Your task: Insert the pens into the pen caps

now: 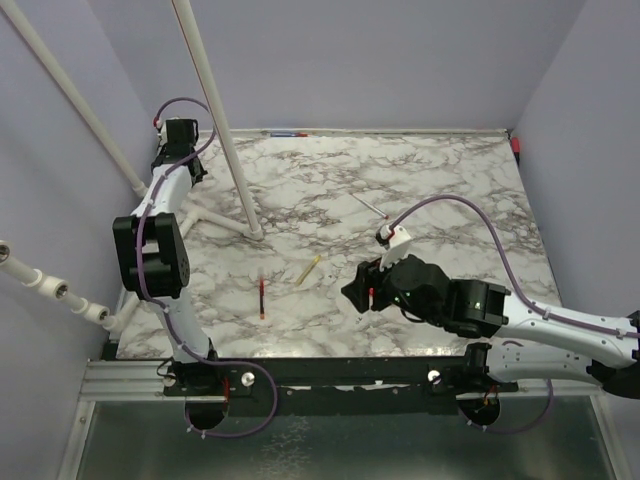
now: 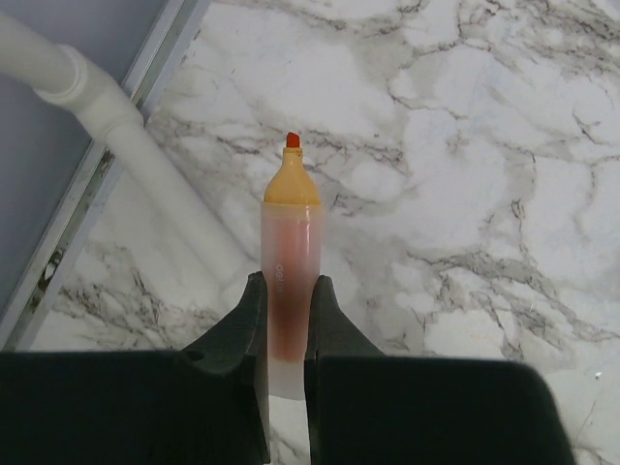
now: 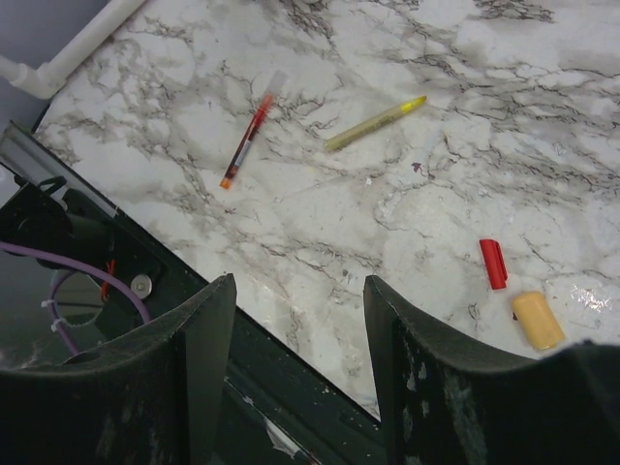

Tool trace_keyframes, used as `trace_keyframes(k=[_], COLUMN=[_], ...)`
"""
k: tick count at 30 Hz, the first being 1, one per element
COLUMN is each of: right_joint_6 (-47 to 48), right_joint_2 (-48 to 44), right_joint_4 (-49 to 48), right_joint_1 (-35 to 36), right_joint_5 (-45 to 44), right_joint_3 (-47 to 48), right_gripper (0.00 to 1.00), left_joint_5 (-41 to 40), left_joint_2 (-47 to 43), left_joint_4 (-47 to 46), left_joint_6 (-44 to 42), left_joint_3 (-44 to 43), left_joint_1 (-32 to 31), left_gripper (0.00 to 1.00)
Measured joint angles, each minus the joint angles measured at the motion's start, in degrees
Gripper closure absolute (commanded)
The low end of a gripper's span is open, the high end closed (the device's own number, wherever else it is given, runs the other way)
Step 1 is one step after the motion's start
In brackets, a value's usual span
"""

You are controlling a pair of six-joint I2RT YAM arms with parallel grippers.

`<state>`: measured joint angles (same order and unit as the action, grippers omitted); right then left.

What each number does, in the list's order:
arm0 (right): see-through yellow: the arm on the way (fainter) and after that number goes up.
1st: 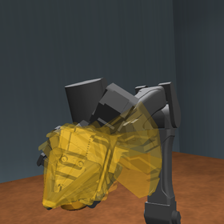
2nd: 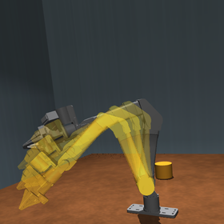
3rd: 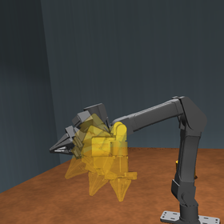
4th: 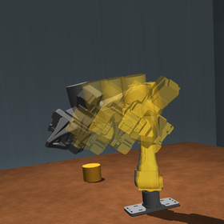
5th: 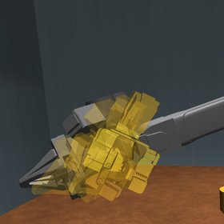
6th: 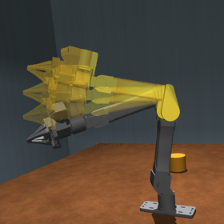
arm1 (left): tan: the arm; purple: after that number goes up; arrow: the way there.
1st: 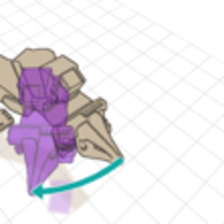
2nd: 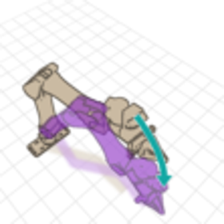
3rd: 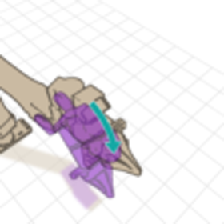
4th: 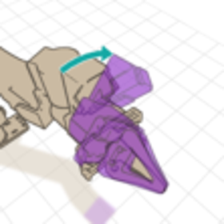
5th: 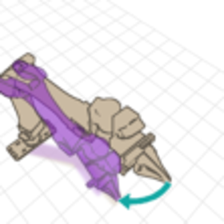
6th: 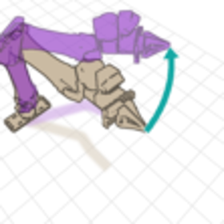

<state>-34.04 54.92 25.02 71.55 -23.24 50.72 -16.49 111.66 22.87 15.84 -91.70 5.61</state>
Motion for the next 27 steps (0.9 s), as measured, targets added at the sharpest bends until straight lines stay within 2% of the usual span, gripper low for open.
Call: trace_keyframes(k=[5, 12, 17, 21, 27], right_joint_6=[1.42, 3.39, 4.39, 5.01, 5.35], right_joint_2=[1.27, 3.87, 5.16, 5.31, 5.6], right_joint_4=[-0.17, -1.55, -1.84, -2.27, -2.25], right_joint_1=[0.0, 0.0, 0.0, 0.0, 0.0], right_joint_5=[-0.59, -0.87, -0.87, -0.92, -1.07], right_joint_3=[2.12, 4.57, 6.05, 6.51, 7.43], right_gripper=[0.41, 0.41, 0.4, 0.4, 0.4], left_joint_5=[-0.31, -0.22, 0.83, 3.8, 12.66], left_joint_2=[-8.79, -25.51, -34.73, -41.53, -49.33], left_joint_4=[-0.04, -0.09, 0.17, 1.33, 3.13], left_joint_6=[3.06, 6.75, 7.74, 8.41, 8.33], left_joint_3=[9.49, 24.63, 32.24, 37.44, 42.49], left_joint_1=[0.33, 0.33, 0.33, 0.33, 0.22], left_gripper=[1.0, 1.0, 1.0, 1.0, 1.0])
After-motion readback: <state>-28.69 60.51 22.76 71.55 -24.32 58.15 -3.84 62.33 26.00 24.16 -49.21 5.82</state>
